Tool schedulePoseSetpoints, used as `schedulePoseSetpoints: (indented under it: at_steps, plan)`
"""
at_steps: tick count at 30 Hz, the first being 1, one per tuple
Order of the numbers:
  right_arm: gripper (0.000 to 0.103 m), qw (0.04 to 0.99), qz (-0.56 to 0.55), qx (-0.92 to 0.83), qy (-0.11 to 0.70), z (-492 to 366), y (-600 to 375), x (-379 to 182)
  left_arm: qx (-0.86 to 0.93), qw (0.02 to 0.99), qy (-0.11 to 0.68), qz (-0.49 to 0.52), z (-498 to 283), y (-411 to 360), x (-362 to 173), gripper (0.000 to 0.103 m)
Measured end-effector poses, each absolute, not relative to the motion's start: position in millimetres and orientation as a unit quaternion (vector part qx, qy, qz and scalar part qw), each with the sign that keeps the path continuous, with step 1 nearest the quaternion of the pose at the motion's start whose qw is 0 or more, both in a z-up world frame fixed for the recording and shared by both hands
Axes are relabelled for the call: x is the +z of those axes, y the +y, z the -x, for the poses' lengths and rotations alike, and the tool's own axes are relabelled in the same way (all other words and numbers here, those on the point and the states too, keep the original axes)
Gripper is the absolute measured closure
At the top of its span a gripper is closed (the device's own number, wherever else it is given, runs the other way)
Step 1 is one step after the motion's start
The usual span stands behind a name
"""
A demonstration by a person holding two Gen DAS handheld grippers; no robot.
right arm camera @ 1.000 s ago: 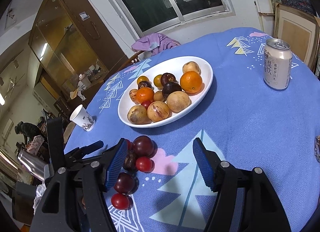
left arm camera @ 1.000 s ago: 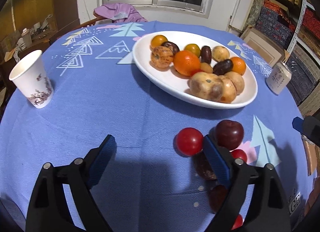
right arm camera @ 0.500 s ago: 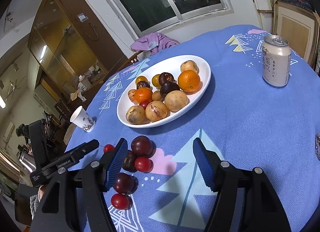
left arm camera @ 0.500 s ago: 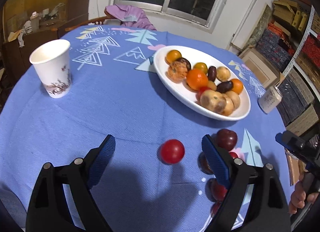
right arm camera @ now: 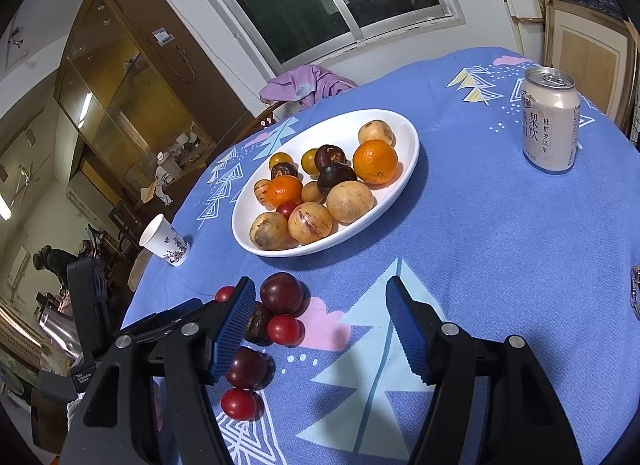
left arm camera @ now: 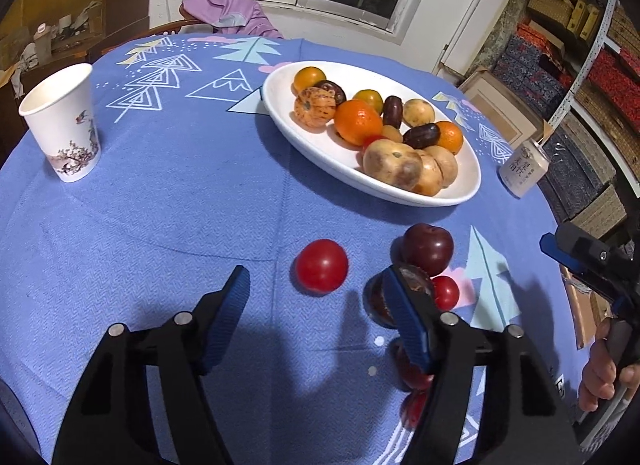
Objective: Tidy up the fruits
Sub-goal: 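Grasp a red tomato with the left tool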
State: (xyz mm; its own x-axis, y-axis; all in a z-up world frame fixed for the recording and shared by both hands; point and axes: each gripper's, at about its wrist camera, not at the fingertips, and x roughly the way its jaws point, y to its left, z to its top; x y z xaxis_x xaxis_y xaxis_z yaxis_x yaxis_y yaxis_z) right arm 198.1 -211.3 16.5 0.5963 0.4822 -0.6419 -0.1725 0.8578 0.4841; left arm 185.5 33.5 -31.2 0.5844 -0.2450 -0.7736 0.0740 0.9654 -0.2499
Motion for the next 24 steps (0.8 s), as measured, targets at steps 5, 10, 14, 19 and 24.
schedulePoseSetpoints:
  at_steps: [5,10,14,19,24]
  plan:
    - [0.034,0.871,-0.187,0.188,0.413,-199,-210,14,-0.101,0.882,0.453,0.077,-188,21,-34,0.048]
    - [0.034,0.871,-0.185,0.188,0.415,-200,-208,12,-0.100,0.883,0.452,0.072,-189,17,-34,0.051]
    - [0.034,0.870,-0.181,0.189,0.418,-200,-206,10,-0.088,0.886,0.451,0.067,-192,20,-35,0.059]
    - [0.034,0.868,-0.176,0.189,0.425,-201,-202,6,-0.078,0.884,0.456,0.069,-198,25,-42,0.067]
    - [0.034,0.864,-0.170,0.195,0.432,-202,-195,1,-0.073,0.887,0.452,0.054,-200,21,-46,0.072]
